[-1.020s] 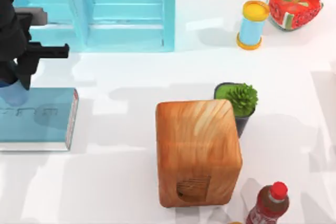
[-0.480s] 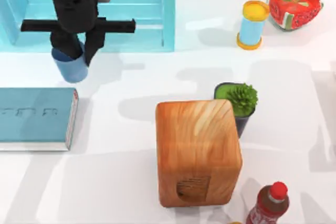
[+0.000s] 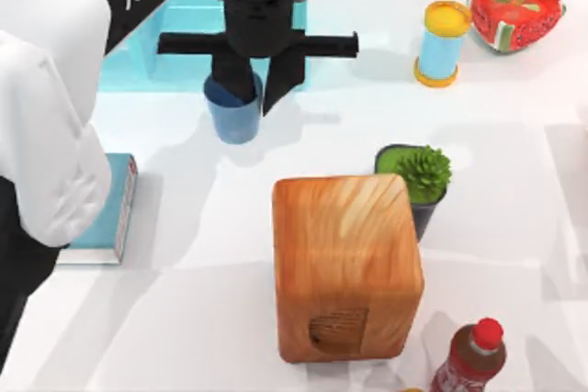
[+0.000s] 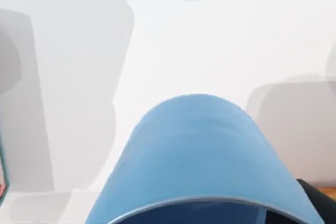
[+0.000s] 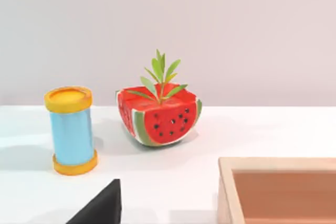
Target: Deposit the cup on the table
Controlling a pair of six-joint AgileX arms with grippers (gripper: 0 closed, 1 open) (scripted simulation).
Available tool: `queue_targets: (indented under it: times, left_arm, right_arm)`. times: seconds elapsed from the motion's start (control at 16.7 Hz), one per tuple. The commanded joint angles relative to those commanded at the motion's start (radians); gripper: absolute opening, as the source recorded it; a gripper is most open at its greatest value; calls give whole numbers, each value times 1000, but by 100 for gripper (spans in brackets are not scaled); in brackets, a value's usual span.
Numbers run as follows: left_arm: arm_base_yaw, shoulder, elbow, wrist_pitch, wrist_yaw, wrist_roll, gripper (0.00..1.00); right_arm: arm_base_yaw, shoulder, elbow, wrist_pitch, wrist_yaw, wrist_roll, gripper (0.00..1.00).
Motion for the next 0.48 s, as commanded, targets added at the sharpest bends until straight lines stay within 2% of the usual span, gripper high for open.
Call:
queue_targets:
  times: [0.48]
  left_arm:
    - [3, -12, -35, 39, 1, -1, 0]
  right_arm:
    - [0, 0, 0, 0, 0, 0, 100]
